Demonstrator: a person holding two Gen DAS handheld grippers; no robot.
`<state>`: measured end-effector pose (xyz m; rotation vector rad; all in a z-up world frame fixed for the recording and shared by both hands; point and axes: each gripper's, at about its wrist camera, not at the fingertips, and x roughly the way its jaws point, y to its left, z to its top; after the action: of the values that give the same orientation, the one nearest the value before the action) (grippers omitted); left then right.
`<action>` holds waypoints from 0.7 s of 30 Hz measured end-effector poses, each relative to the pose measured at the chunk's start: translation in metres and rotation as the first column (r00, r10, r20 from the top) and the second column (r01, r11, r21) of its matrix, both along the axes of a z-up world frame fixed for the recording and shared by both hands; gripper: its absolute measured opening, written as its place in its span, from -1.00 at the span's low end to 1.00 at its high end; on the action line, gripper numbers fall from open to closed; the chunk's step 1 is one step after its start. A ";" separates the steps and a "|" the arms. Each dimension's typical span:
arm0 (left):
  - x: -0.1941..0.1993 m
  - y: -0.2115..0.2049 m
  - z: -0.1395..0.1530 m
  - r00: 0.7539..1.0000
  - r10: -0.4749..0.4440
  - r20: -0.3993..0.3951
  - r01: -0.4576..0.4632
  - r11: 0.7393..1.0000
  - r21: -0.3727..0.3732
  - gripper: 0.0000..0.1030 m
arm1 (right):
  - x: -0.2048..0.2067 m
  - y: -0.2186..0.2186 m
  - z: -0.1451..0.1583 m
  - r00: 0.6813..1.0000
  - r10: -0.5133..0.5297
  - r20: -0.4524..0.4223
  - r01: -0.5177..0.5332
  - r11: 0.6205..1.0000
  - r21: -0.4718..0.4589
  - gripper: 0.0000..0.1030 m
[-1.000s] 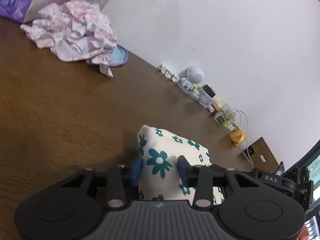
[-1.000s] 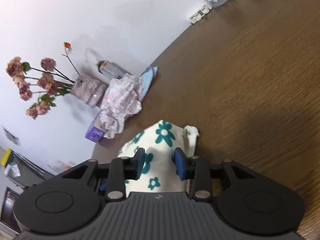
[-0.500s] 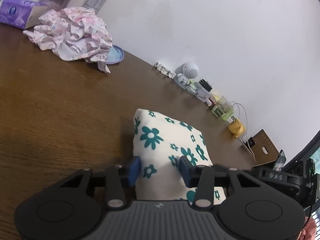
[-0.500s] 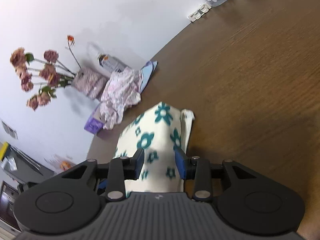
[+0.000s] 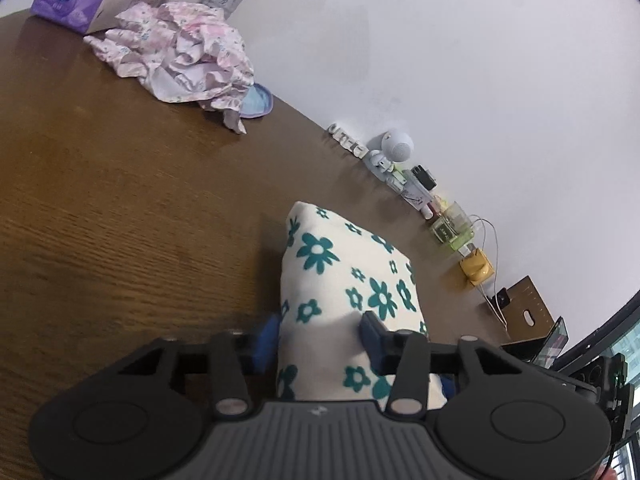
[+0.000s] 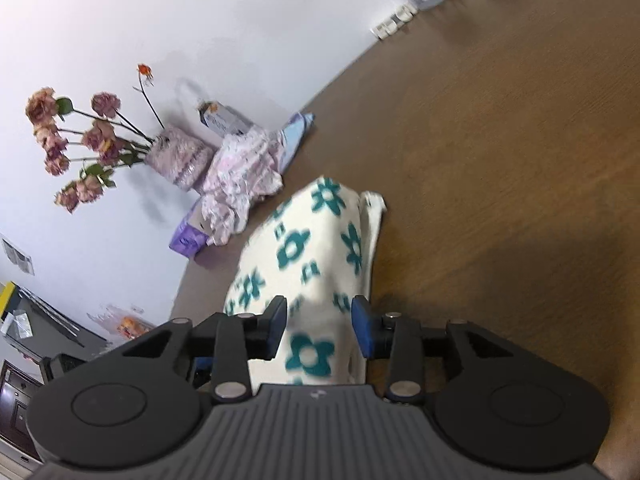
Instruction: Fold clothes
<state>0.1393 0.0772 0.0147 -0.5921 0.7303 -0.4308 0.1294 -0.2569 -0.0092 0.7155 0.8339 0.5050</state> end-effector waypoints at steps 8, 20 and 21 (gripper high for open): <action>-0.012 0.003 0.005 1.000 0.013 0.014 -0.013 1.000 -0.016 -0.37 | -0.009 0.000 -0.005 1.000 -0.007 0.001 0.007 1.000 0.027 -0.49; -0.021 0.003 0.004 1.000 0.015 0.005 -0.015 1.000 -0.017 -0.38 | -0.023 0.004 -0.004 1.000 0.006 0.007 -0.006 1.000 0.001 -0.82; -0.022 0.004 0.005 1.000 0.017 0.001 -0.017 1.000 -0.020 -0.32 | -0.024 0.004 -0.004 1.000 0.010 0.006 -0.010 1.000 0.003 -0.81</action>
<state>0.1170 0.0815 0.0201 -0.6169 0.7202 -0.4233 0.1058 -0.2533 -0.0133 0.7124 0.8316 0.5172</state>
